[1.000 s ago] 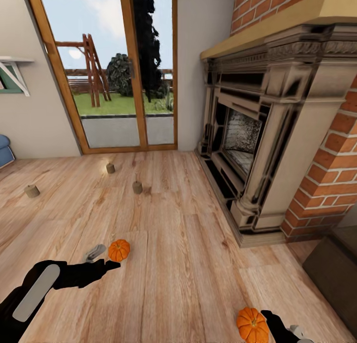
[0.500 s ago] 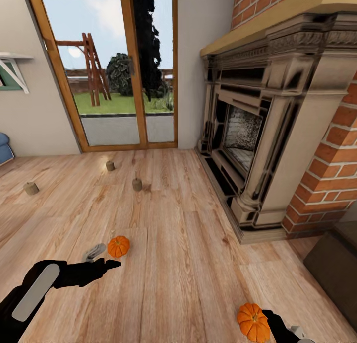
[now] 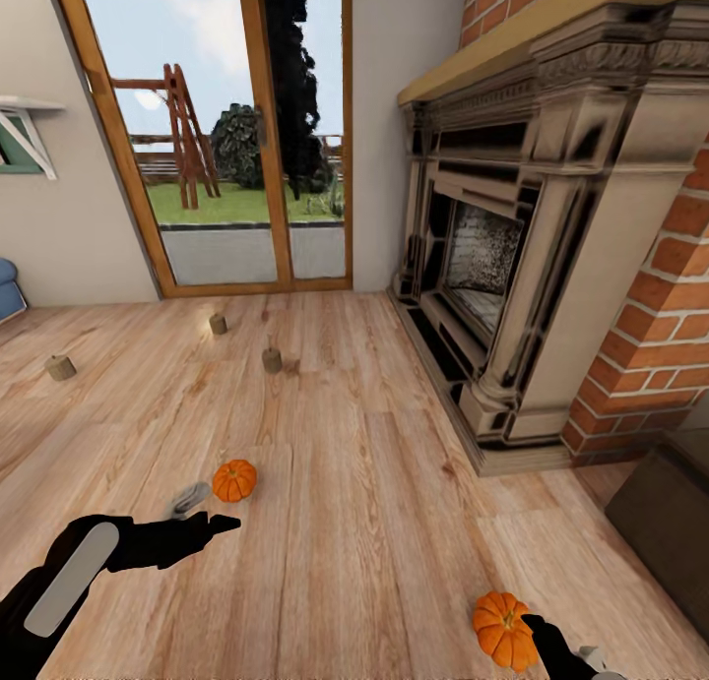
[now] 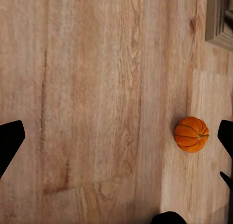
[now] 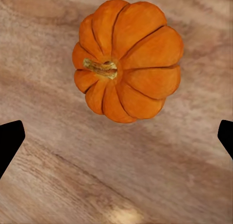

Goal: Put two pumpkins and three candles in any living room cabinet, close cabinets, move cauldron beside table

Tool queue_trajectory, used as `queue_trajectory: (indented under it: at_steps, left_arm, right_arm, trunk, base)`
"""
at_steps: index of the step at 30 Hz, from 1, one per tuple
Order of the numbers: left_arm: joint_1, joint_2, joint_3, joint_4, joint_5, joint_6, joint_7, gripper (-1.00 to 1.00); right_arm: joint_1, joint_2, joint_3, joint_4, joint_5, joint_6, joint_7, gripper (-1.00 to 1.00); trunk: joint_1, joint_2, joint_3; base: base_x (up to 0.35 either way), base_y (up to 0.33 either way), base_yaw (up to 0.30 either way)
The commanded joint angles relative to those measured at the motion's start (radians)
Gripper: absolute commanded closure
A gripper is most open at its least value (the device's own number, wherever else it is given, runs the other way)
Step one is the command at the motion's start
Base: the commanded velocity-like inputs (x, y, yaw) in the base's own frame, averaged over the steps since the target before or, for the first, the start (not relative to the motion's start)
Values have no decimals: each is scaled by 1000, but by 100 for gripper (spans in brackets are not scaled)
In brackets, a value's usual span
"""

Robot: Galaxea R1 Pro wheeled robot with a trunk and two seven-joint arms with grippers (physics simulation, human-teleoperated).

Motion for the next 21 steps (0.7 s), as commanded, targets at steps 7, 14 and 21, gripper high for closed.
queue_trajectory:
  at_steps: [7,14,21]
  left_arm:
    - [0,0,-2,0,-2,2,-2,-100]
    - [0,-1,-3,0,-2,2,-2,-100]
    - [0,-1,-4,0,-2,2,-2,-100]
  right_arm:
    - [-1,0,7,1,-7,-3,5,-100]
    - [-1,0,-23,1,-7,-5,10,-100]
    - [-1,-1,-45,1,-7,-8,13,-100]
  trunk:
    - [10,-16,-27]
    - [13,-17,-54]
    - [16,-19,-77]
  base:
    - [0,0,0]
    - [0,0,0]
    - [0,0,0]
